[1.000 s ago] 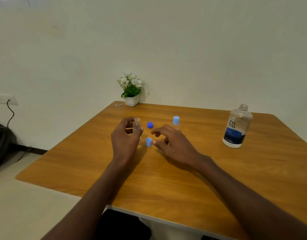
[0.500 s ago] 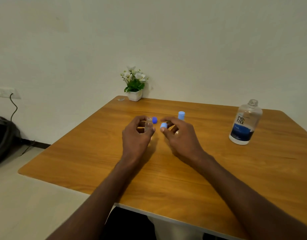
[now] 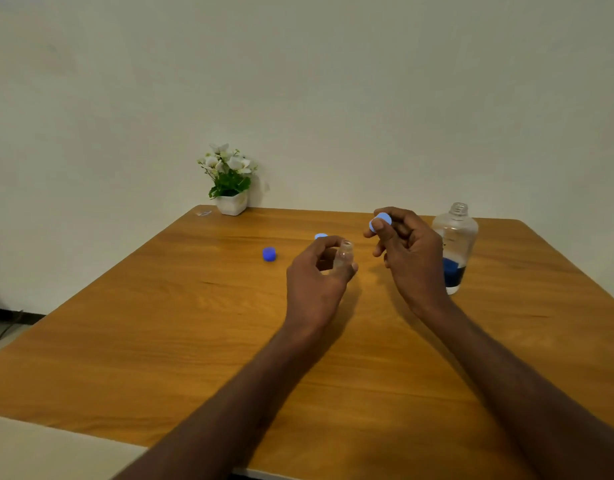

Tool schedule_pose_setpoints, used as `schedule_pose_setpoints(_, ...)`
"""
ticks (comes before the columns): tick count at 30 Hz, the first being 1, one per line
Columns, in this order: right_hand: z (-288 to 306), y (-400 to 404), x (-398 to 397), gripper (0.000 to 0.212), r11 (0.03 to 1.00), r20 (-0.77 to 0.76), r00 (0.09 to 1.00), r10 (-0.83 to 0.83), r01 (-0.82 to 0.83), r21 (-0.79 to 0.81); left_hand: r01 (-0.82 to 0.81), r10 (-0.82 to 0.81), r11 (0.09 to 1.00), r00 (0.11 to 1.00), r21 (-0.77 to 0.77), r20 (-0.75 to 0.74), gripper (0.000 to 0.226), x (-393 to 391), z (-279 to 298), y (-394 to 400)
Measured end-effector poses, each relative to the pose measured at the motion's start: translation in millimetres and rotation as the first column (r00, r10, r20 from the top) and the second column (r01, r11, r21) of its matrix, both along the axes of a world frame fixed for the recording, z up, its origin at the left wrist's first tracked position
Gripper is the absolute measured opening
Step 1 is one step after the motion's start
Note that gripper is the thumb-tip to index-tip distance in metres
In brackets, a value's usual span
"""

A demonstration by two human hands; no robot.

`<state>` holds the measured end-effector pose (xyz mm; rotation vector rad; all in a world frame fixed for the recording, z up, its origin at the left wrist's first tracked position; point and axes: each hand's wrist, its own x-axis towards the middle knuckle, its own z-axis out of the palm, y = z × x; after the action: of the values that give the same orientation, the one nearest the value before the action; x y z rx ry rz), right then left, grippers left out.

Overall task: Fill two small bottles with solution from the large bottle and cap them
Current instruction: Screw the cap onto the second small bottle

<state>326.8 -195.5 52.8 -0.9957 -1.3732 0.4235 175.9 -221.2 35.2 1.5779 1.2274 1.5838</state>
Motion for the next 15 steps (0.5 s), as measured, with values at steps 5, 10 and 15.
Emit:
schedule_pose_setpoints(5,-6,1,0,0.024,0.995,0.025,0.997,-0.077,0.075,0.065,0.052,-0.052,0.999,0.998,-0.003,-0.042,0.032,32,-4,17)
schedule_pose_setpoints(10,-5,9,4,0.027,0.975,0.125,0.975,-0.184,0.164,0.151,0.096,-0.096,0.995,0.994,-0.011,-0.054,0.032,47,-13,27)
schedule_pose_setpoints(15,-11,13,13,0.026,0.963,0.418,0.88,-0.223,0.132,0.237,0.091,-0.092,0.996,0.995,-0.026,-0.035,0.035,44,-14,32)
